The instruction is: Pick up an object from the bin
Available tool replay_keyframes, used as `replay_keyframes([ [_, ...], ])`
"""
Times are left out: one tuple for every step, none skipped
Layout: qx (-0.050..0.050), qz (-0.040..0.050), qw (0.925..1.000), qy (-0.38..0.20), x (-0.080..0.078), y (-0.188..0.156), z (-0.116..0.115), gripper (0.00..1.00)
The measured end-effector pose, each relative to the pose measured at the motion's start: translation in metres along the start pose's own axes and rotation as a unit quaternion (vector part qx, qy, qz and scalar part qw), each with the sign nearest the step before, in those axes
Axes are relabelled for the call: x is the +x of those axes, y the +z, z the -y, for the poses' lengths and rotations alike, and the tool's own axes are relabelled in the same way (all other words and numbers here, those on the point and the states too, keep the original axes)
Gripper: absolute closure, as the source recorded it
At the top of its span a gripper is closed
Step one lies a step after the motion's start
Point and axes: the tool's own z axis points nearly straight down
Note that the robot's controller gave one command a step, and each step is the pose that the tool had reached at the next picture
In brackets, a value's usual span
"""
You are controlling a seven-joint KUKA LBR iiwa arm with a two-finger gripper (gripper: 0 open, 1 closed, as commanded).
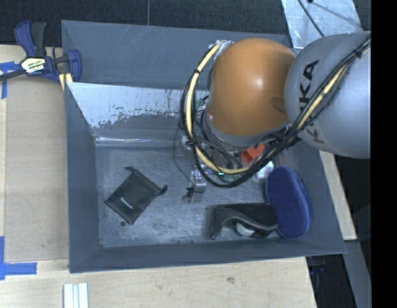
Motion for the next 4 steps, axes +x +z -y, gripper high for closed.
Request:
replay_keyframes([
  [-0.001, 0.0001, 0.9995, 0.030, -0.006, 0.069, -0.074, 0.00],
  [0.000, 0.0020, 0.9985, 0.054, -0.020, 0.167, -0.059, 0.00],
  [-0.002, 0.0055, 0.9984, 0.055, -0.022, 0.161, -0.060, 1.00],
  [-0.002, 0.0079, 0.9983, 0.058, -0.031, 0.015, -0.056, 1.00],
])
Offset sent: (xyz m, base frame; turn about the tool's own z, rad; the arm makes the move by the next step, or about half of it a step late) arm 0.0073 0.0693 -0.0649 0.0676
